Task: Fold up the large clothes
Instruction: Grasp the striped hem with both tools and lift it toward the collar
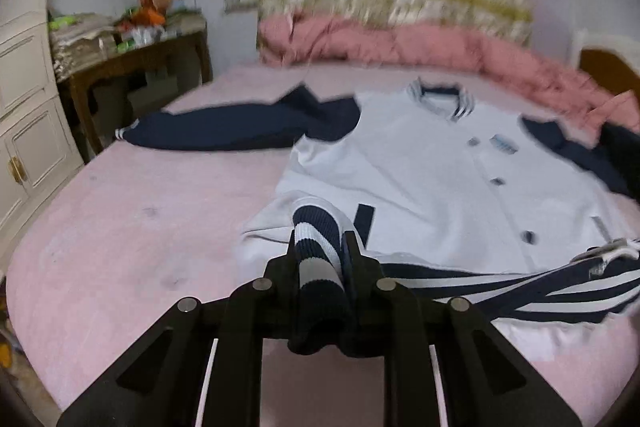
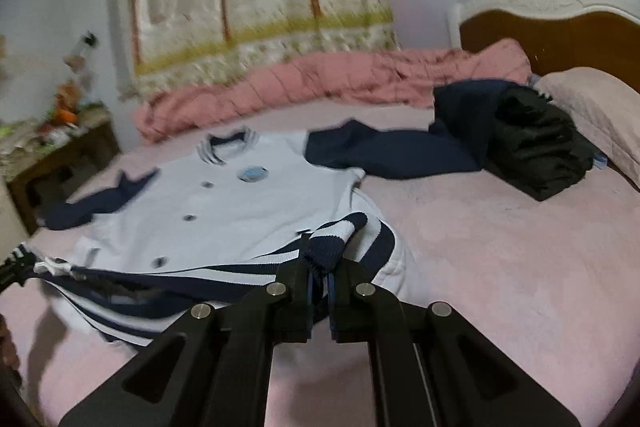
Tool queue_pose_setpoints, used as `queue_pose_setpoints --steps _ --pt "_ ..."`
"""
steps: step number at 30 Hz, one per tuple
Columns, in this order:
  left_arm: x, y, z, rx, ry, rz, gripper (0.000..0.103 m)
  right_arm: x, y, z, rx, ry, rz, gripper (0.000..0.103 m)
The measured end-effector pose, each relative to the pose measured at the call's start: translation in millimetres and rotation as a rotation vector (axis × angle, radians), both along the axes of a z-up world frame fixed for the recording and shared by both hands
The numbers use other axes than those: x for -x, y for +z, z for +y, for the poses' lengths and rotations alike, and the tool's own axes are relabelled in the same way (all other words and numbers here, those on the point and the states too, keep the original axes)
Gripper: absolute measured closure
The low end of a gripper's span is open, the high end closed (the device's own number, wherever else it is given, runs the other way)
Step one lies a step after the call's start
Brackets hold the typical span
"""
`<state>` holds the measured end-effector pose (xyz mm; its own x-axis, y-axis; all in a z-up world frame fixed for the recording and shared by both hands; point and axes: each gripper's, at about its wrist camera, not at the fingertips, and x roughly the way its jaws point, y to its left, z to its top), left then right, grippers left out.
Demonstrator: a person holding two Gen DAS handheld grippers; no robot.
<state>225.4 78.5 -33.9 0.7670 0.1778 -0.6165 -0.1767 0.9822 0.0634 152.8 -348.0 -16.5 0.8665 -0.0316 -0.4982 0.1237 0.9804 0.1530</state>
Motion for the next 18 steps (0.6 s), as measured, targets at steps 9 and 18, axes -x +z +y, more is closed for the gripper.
queue_pose_setpoints --steps 9,18 --pt "-35.0 -44.0 11.5 0.069 0.009 0.067 0.033 -72.2 -46.1 -19.2 -0.132 0.044 0.154 0.095" --pt "35.1 11.6 23.5 0.024 -0.081 -0.223 0.0 -30.2 0.9 -46.6 -0.057 0.129 -0.016 0.032"
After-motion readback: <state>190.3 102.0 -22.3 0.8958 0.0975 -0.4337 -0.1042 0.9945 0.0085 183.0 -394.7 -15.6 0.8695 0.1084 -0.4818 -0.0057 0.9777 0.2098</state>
